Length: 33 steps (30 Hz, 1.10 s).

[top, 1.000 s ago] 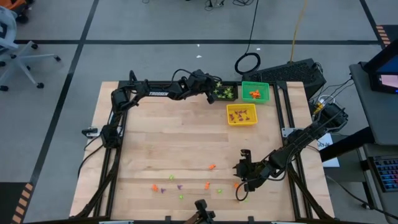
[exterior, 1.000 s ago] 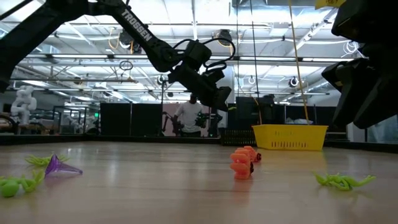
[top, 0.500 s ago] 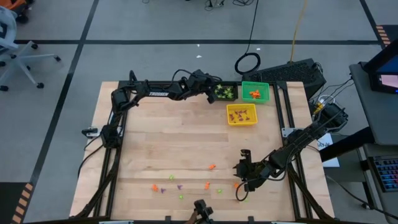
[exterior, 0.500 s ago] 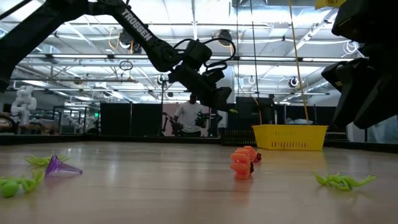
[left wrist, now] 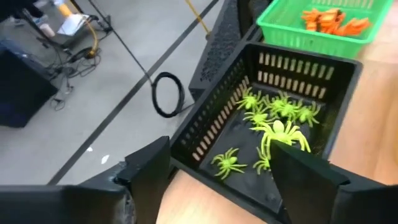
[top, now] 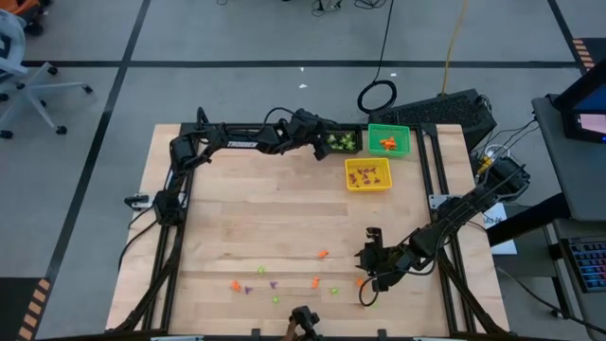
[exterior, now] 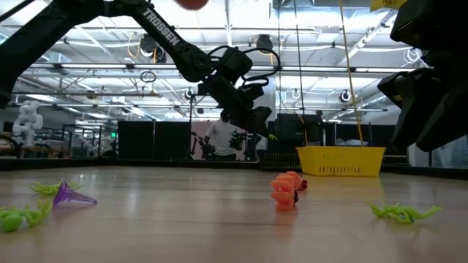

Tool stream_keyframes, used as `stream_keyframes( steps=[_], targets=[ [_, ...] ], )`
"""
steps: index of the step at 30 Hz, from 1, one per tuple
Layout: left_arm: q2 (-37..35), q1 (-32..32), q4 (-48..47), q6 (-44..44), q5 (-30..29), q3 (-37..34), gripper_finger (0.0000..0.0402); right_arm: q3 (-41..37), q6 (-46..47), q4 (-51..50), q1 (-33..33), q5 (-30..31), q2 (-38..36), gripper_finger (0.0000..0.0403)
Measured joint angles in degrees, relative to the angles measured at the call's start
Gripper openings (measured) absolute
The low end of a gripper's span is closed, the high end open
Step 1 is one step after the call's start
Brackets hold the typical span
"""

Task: Sort Halloween decoration
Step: Put the green spider toy into the black basket

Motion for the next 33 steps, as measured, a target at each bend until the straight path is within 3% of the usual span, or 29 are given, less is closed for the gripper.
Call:
stream_keyframes(
  steps=[4, 10, 18, 28, 33],
  targets=[
    [0.0, -0.3, 0.0, -0.7, 0.1, 0.0, 0.0281, 0.0, -0.2, 0.0, 0.0, 0.0, 0.0, 0.0123],
    [0.0, -0.4, -2.0, -4.6, 6.0, 0.0, 0.0295, 0.0, -0.3, 0.0, 0.0, 0.0, 0.0, 0.0123],
    [0.0, -0.1, -3.6, -12.3, 2.5, 0.1, 0.0337, 0.0, -0.6, 0.0, 0.0, 0.0, 0.0, 0.0123],
    [0.0, 0.9, -19.9, -21.1, 2.4, 8.0, 0.0297, 0.0, -1.3, 0.0, 0.0, 0.8, 0.0, 0.0123],
    [0.0, 0.9, -22.0, -21.2, 4.0, 9.8, 0.0281, 0.0, -3.0, 0.1, 0.0, 11.1, 0.0, 0.0123]
  ],
)
